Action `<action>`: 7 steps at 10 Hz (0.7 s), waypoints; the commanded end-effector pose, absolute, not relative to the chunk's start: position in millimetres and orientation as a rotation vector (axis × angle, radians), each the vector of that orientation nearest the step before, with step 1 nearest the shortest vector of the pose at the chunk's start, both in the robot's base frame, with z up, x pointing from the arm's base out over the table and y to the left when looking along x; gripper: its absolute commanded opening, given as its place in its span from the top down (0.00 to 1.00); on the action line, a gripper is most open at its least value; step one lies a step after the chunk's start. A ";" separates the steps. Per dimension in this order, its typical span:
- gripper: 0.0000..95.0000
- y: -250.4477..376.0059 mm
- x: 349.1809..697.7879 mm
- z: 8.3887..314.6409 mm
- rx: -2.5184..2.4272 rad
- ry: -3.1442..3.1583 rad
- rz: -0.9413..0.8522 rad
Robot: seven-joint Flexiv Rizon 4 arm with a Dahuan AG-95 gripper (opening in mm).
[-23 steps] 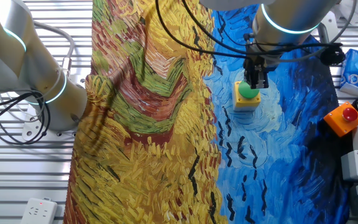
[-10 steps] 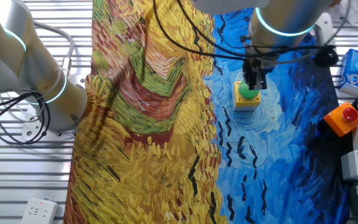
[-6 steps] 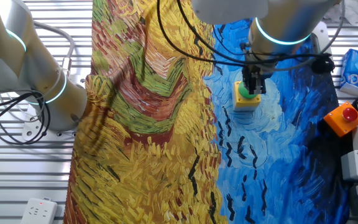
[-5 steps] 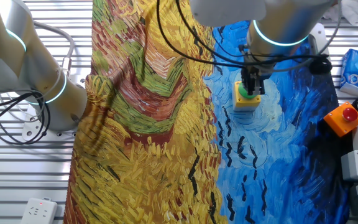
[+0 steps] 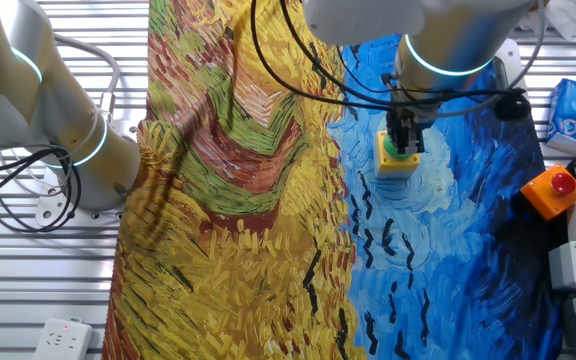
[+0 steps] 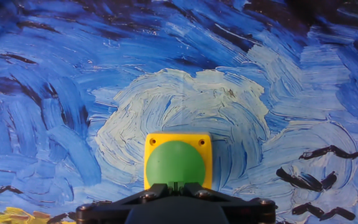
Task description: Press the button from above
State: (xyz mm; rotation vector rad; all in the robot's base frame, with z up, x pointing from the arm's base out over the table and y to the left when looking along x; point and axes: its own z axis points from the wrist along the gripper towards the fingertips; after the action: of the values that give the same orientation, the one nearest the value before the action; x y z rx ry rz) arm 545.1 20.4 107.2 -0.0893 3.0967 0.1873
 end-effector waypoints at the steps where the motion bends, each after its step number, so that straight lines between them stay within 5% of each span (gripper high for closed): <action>1: 1.00 20.4 543.7 106.7 -0.092 3.097 0.186; 7: 1.00 20.7 543.5 102.8 -0.098 3.092 0.187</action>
State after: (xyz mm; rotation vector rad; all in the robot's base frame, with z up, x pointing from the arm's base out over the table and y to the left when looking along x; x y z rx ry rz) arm 543.2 20.9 102.3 -0.0989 3.0935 0.1869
